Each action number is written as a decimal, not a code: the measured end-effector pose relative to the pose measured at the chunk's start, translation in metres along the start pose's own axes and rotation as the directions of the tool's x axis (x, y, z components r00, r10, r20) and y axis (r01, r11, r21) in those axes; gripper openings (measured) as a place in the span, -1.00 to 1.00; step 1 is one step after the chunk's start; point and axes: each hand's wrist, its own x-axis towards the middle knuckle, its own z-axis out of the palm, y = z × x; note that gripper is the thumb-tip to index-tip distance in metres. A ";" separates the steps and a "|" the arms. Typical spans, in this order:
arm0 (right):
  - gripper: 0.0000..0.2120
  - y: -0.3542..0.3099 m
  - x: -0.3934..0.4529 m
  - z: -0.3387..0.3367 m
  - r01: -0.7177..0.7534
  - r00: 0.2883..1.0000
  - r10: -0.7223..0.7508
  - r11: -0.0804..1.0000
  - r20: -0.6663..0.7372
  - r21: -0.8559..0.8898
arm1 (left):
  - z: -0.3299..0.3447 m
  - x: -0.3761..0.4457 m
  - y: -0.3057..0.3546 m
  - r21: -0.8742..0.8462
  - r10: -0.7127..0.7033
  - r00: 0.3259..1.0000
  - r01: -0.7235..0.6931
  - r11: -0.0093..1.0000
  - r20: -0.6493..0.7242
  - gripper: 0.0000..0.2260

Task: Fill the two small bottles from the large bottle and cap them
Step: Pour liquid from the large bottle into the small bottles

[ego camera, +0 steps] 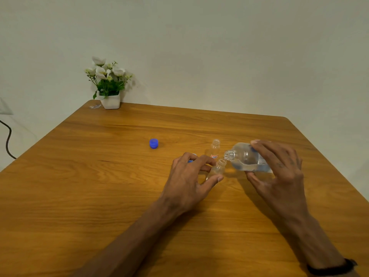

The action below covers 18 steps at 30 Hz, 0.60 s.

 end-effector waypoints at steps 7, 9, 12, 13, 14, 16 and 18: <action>-0.21 0.001 0.000 0.000 -0.007 1.000 0.007 1.000 0.011 -0.005 | -0.001 0.000 0.000 0.004 0.002 1.000 -0.002 1.000 0.009 -0.63; -0.21 0.002 0.000 0.001 -0.008 1.000 0.008 1.000 0.013 -0.004 | -0.001 0.000 0.000 0.007 0.002 1.000 -0.002 1.000 0.015 -0.62; -0.20 0.002 0.000 0.001 0.002 1.000 -0.002 1.000 0.006 -0.003 | -0.002 0.000 0.000 0.013 0.002 1.000 -0.003 1.000 0.018 -0.61; -0.20 0.002 0.000 0.001 0.004 1.000 -0.004 1.000 0.004 -0.004 | -0.001 0.000 -0.001 0.014 0.002 1.000 -0.002 1.000 0.021 -0.61; -0.21 0.002 0.000 0.001 0.005 1.000 -0.005 1.000 0.002 -0.005 | -0.001 0.000 -0.001 0.015 0.001 1.000 -0.002 1.000 0.022 -0.61; -0.21 0.001 0.000 0.001 0.005 1.000 -0.005 1.000 -0.001 -0.007 | -0.001 0.000 -0.001 0.013 0.002 1.000 -0.003 1.000 0.018 -0.61; -0.21 0.002 0.000 0.001 0.002 1.000 -0.002 1.000 -0.002 -0.008 | -0.001 0.000 0.000 0.006 0.001 1.000 -0.002 1.000 0.015 -0.61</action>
